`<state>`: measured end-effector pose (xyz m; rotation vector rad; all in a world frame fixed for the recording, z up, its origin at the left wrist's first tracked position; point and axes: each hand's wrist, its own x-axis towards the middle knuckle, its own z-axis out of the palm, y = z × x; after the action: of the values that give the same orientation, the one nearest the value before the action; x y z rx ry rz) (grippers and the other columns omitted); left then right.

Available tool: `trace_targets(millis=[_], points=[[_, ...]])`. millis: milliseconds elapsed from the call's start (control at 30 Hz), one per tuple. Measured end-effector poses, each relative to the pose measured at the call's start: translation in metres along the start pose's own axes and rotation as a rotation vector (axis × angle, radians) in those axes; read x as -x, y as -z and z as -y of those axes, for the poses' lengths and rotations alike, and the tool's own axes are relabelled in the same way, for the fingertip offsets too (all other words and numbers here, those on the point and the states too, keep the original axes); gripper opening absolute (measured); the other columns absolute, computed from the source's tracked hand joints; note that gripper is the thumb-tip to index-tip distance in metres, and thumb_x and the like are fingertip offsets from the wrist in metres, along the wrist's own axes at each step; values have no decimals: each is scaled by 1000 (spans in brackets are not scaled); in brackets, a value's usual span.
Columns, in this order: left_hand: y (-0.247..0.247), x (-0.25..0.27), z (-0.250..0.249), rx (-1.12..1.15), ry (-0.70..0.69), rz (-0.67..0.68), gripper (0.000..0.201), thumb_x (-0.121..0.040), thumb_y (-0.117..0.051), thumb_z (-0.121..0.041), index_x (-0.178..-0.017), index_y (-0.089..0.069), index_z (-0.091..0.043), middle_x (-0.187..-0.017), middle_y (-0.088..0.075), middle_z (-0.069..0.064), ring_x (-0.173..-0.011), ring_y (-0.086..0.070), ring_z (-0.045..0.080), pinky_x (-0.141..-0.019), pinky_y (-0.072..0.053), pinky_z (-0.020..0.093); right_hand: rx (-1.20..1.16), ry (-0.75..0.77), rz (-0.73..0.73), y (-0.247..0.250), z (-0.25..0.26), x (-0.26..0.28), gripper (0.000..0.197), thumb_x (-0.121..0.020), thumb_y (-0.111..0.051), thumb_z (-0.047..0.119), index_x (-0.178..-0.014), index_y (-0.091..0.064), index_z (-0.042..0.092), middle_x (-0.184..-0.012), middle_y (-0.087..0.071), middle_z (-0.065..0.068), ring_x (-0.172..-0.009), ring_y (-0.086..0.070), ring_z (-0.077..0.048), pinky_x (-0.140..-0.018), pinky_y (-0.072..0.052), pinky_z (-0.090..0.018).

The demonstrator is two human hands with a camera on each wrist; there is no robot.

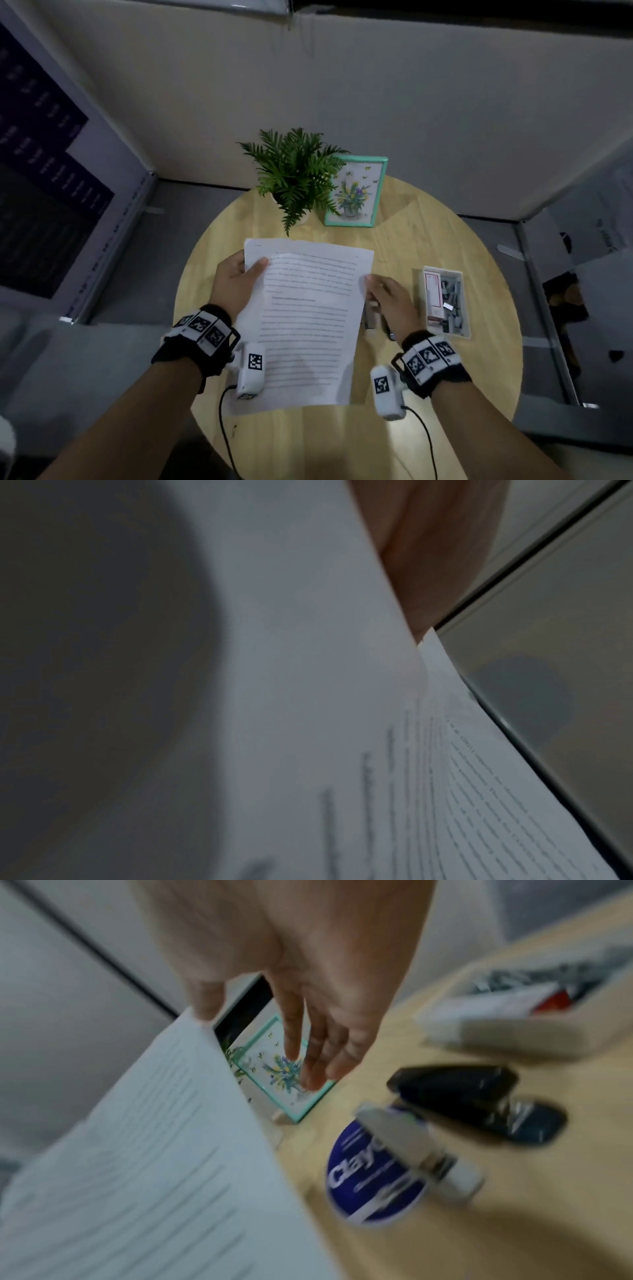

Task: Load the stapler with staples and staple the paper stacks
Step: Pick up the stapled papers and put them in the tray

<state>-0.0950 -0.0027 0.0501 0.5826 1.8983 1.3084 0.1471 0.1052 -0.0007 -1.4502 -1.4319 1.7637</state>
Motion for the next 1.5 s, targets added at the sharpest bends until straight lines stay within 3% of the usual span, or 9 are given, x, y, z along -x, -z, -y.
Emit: trace_targets(millis=[133,300,667,800,867,1100,1333,1433,1500], points=[[35,7,-14,21,-39,-74,16,-92,-60,-14,-101,-68,-4,-84,-72,0,-63,-69,2,-57,-52,18,-178,-167,306,-42,4,20,55,-65,-83,42,-112,-69,18,-113,-73,-5,-104,-69,-22,-91,-52,-42],[96,7,-17,68,-16,-166,21,-92,-61,-26,-96,-69,-8,-86,-73,5,-77,-68,20,-73,-54,30,-76,-99,224,-120,14,35,13,-89,-66,19,-100,-72,23,-109,-74,-2,-104,-69,-22,-100,-49,-48],[291,-24,52,-472,183,97,41,-87,-51,4,-126,-50,-5,-114,-59,6,-105,-55,22,-94,-44,35,17,-94,220,-369,-6,85,36,-93,-51,0,-126,-58,11,-109,-63,4,-102,-60,-13,-72,-45,-7],[339,-54,110,-745,246,117,40,-86,-51,-1,-126,-46,-2,-125,-57,14,-113,-54,31,-100,-44,38,64,-179,258,-450,-51,90,26,-91,-48,-5,-88,-61,18,-82,-61,8,-73,-56,-6,-51,-41,-3],[346,-68,139,-817,244,120,42,-87,-51,0,-128,-45,2,-128,-54,17,-119,-52,35,-99,-41,37,85,-249,199,-477,-83,84,28,-90,-47,-5,-74,-57,16,-77,-60,2,-67,-53,-6,-51,-41,-6],[320,-126,235,-981,260,463,51,-85,-61,-4,-132,-43,-4,-133,-54,18,-121,-53,34,-98,-43,37,86,-712,-83,-507,-197,31,39,-87,-61,5,-124,-51,-2,-119,-61,-14,-108,-60,-31,-85,-49,-33],[263,-177,322,-1014,228,606,51,-90,-54,-4,-139,-43,-7,-141,-50,17,-128,-50,32,-105,-41,35,287,-772,9,-494,-281,-31,23,-89,-65,25,-100,-62,4,-90,-56,-9,-86,-59,-20,-73,-48,-29],[239,-196,351,-1046,220,613,48,-92,-50,-3,-140,-44,-4,-142,-49,18,-129,-49,33,-107,-38,35,254,-793,18,-489,-312,-50,42,-102,-41,28,-125,-56,-3,-122,-61,-18,-116,-56,-32,-99,-43,-35],[228,-207,365,-1040,233,601,49,-93,-51,-5,-141,-42,-5,-145,-46,18,-132,-46,33,-108,-34,34,272,-759,47,-484,-325,-62,41,-102,-38,27,-135,-49,4,-136,-54,-16,-122,-53,-30,-93,-44,-24]])
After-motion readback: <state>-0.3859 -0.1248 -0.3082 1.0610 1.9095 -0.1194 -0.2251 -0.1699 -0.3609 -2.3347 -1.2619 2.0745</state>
